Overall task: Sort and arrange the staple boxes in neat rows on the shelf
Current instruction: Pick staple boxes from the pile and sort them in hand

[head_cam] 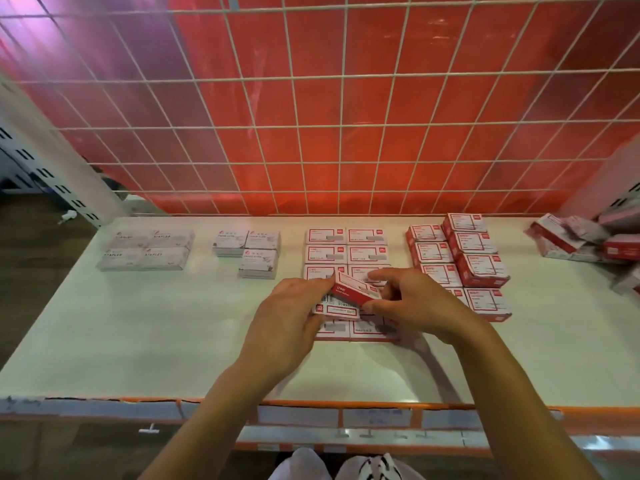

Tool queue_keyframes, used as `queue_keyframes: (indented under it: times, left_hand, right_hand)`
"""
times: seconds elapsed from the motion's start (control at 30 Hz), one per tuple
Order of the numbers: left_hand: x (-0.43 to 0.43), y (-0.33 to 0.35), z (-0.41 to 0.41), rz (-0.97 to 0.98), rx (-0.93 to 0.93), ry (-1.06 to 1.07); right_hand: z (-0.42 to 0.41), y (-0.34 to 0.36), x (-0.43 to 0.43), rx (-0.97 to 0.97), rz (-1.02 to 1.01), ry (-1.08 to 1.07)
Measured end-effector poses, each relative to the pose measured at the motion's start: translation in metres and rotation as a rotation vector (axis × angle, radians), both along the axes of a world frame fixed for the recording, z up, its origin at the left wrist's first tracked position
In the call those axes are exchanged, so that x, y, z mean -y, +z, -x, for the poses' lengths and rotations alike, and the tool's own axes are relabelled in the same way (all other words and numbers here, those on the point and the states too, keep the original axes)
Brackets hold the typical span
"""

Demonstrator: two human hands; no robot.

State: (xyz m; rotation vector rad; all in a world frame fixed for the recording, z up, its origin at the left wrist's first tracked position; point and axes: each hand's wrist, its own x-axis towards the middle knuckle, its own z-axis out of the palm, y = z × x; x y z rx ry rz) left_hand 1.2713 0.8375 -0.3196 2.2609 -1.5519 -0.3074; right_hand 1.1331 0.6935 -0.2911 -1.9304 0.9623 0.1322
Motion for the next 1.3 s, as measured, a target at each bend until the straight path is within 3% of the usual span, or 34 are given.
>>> queue_keyframes:
  times: [0.17, 0.53, 1.07, 1.3]
  left_hand:
    - [0.005, 0.000, -0.005, 0.021, 0.022, -0.006]
    - [0.019, 0.005, -0.007, -0.028, -0.018, 0.032]
    - [0.028, 0.011, -0.018, -0.010, -0.088, 0.126]
    - [0.031, 0.012, -0.020, -0.028, -0.096, 0.143]
  right_hand:
    - [-0.008, 0.001, 0.004, -0.010, 0.073, -0.046]
    - [-0.028, 0.008, 0.018, -0.021, 0.510, -0.042]
    - [-0.060, -0.002, 0.078, -0.203, 0.588, 0.051]
    - [-0.062, -0.006, 0.081, -0.214, 0.508, 0.060]
